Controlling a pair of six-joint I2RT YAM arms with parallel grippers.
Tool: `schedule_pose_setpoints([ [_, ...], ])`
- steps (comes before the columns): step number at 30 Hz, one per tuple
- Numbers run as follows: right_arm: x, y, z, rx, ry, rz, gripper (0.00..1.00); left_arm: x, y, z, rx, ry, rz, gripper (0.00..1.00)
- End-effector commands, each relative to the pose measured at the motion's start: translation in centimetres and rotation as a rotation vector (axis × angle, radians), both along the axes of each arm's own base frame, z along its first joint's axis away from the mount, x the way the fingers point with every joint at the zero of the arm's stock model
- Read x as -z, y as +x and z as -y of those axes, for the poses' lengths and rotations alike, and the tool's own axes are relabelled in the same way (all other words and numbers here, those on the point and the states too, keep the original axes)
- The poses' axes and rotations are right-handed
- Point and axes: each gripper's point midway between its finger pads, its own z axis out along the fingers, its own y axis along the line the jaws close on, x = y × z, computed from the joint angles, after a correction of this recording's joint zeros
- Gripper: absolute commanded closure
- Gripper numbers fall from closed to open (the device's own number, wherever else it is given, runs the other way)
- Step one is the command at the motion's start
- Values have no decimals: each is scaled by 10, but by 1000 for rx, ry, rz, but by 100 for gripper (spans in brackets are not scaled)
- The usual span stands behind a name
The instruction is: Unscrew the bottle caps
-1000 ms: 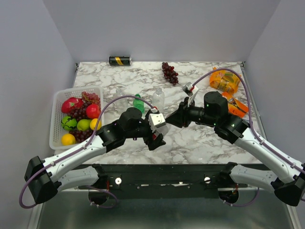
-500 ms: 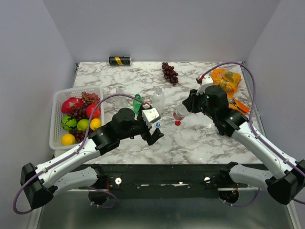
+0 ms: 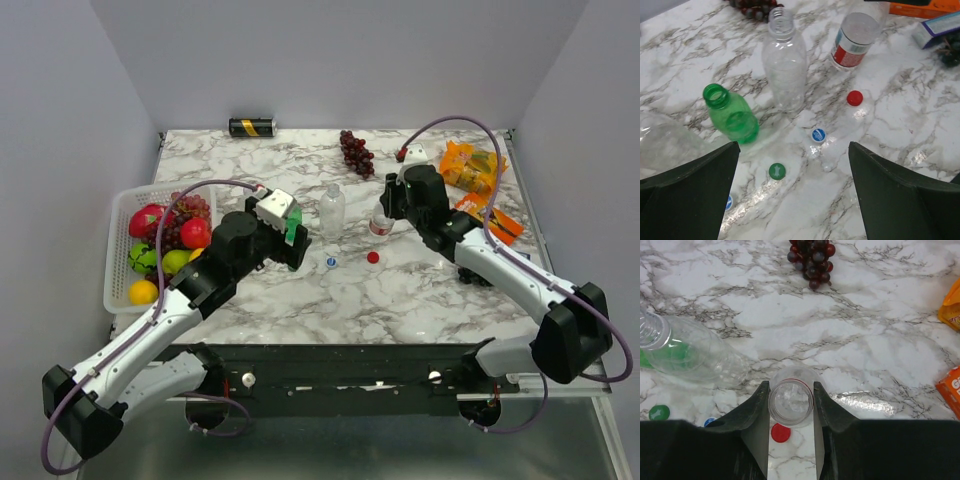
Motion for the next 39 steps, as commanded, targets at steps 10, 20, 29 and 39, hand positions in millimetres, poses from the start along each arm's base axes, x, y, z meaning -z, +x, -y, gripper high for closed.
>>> schedule_pose_setpoints([
  [10,0,39,-29,-35,34,51,99,-18,14,-29,-153,-41,23,1],
  [20,34,40,-29,-39,-17,-24,99,-15,15,-29,-156,-35,17,1],
  [29,31,35,-37,-75,3,-35,41,-13,16,-27,-149,-31,12,1],
  [39,-16,29,-37,-96,61,52,13,-11,19,-30,-164,-26,12,1],
])
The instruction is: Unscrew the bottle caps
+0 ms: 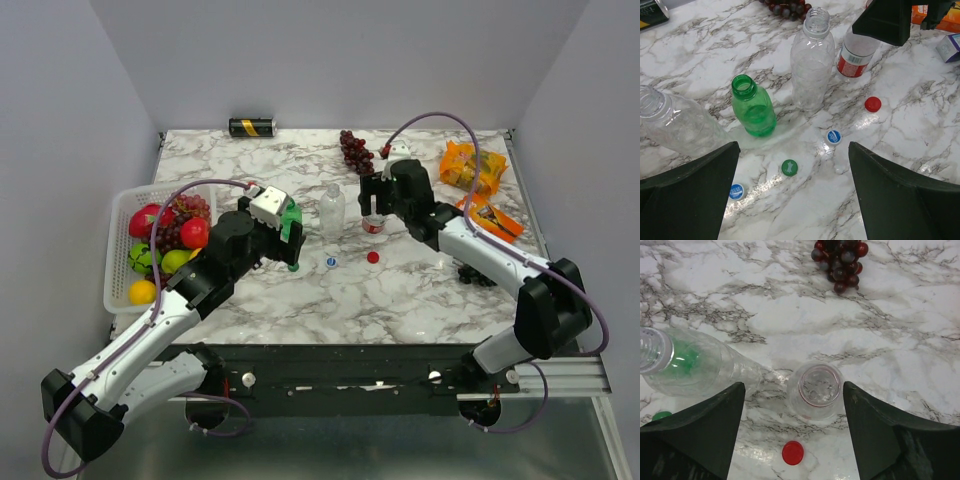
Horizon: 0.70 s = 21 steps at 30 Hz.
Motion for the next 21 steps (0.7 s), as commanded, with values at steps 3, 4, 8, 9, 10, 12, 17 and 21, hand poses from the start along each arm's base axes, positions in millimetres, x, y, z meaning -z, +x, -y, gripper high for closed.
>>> schedule_pose_setpoints([
  [3,-75,-8,2,-14,99,137,6,-9,11,-12,-73,-19,17,1],
  [4,-81,-11,5,-8,105,150,6,-9,16,-19,-103,-27,15,1],
  [8,-100,-24,24,24,155,180,2,-14,29,-49,-232,-59,11,1],
  [9,-113,-31,31,26,190,204,2,-19,31,-57,-259,-72,23,1],
  [10,-117,-32,39,33,226,201,2,-22,33,-66,-295,-78,29,1],
  [12,-125,-45,55,50,269,222,2,-38,35,-90,-375,-107,79,1],
  [17,-138,-77,95,146,327,301,2,-68,25,-132,-546,-117,210,1],
  [21,-144,-103,117,196,358,369,2,-84,18,-147,-620,-155,254,1],
])
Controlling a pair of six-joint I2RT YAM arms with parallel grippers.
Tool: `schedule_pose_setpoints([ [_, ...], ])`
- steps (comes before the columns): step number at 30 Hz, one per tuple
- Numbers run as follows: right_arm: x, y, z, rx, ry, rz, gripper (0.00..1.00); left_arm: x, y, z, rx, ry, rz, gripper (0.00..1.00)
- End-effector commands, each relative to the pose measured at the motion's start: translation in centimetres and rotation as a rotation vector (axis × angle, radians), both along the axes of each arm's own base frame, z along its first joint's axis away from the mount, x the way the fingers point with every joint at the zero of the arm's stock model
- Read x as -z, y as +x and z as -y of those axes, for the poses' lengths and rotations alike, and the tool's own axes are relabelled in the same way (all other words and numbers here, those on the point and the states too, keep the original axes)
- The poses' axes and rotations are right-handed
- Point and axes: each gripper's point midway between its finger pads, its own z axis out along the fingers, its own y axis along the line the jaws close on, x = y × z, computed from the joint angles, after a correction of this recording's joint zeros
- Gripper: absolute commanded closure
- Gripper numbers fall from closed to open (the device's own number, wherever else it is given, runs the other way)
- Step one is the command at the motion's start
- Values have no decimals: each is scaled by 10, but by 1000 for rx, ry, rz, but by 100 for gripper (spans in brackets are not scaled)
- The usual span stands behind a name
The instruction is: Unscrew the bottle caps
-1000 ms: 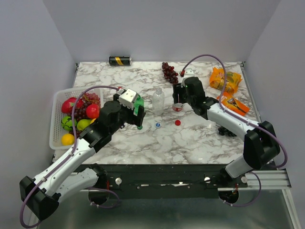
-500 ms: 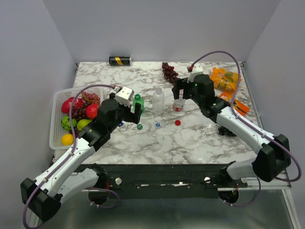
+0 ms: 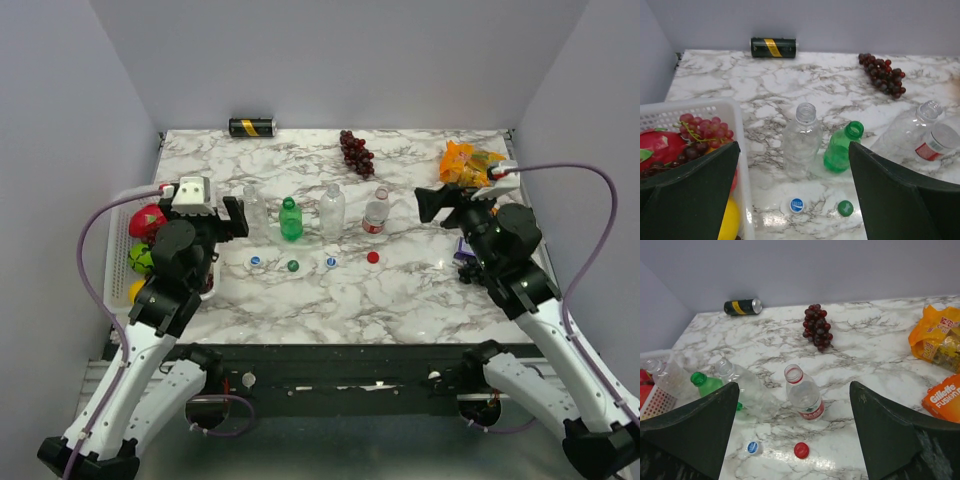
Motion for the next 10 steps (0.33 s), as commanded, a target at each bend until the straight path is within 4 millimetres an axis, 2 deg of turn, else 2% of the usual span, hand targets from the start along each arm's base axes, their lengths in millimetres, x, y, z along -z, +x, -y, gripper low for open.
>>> schedule_pose_setpoints([
  [1,9,-22,22,76,41,16,2,-27,-5,-29,-152,-35,81,1],
  [3,1,-31,31,99,55,53,2,-28,-6,-31,-160,-41,91,1],
  [10,14,-37,41,131,24,54,2,-31,-7,-29,-143,-42,104,1],
])
